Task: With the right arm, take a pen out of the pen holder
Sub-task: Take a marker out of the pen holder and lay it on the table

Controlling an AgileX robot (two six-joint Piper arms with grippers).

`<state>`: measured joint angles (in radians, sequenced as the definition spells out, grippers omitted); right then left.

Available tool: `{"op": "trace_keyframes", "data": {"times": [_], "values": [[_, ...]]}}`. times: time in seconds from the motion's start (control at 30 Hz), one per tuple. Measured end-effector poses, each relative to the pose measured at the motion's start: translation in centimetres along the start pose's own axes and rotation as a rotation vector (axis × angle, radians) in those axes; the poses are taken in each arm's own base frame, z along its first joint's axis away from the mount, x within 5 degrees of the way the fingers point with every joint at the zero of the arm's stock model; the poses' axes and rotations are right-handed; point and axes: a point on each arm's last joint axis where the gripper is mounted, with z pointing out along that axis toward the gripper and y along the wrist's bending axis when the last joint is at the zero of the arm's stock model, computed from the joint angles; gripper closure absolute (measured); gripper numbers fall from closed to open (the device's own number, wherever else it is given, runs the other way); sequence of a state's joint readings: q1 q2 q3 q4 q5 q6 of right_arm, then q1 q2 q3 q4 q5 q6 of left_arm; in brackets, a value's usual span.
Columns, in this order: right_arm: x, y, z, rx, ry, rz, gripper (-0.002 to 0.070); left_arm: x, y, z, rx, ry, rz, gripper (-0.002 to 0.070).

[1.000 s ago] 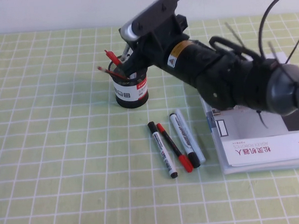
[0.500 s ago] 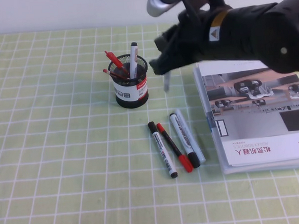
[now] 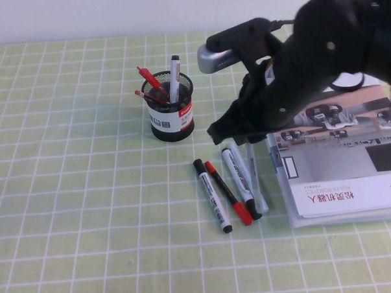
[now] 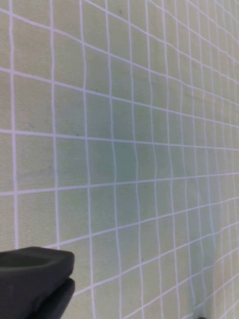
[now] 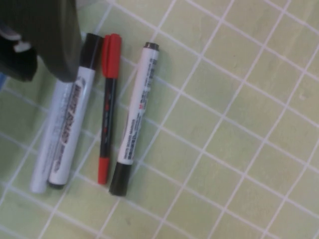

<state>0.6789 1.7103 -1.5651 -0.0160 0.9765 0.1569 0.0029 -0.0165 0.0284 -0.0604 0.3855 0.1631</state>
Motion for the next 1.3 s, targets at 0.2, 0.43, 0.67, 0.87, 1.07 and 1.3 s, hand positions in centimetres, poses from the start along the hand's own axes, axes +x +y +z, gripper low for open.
{"op": "trace_keyframes", "data": {"times": [0.2, 0.43, 0.67, 0.87, 1.07, 1.3], "values": [[-1.7, 0.8, 3.8, -0.034, 0.113, 0.032, 0.0643, 0.0, 0.0, 0.0, 0.0, 0.0, 0.0, 0.0681], [-3.3, 2.1, 8.9, -0.135, 0.18, 0.03, 0.0643, 0.0, 0.0, 0.0, 0.0, 0.0, 0.0, 0.0681], [-4.5, 2.5, 12.1, -0.148, 0.205, 0.008, 0.0643, 0.0, 0.0, 0.0, 0.0, 0.0, 0.0, 0.0681], [-4.8, 2.6, 13.9, -0.155, 0.194, 0.014, 0.0643, 0.0, 0.0, 0.0, 0.0, 0.0, 0.0, 0.0681], [-4.7, 2.5, 15.8, -0.158, 0.173, 0.027, 0.0643, 0.0, 0.0, 0.0, 0.0, 0.0, 0.0, 0.0681], [-4.5, 1.9, 16.7, -0.144, 0.19, 0.033, 0.0589, 0.0, 0.0, 0.0, 0.0, 0.0, 0.0, 0.0681]]}}
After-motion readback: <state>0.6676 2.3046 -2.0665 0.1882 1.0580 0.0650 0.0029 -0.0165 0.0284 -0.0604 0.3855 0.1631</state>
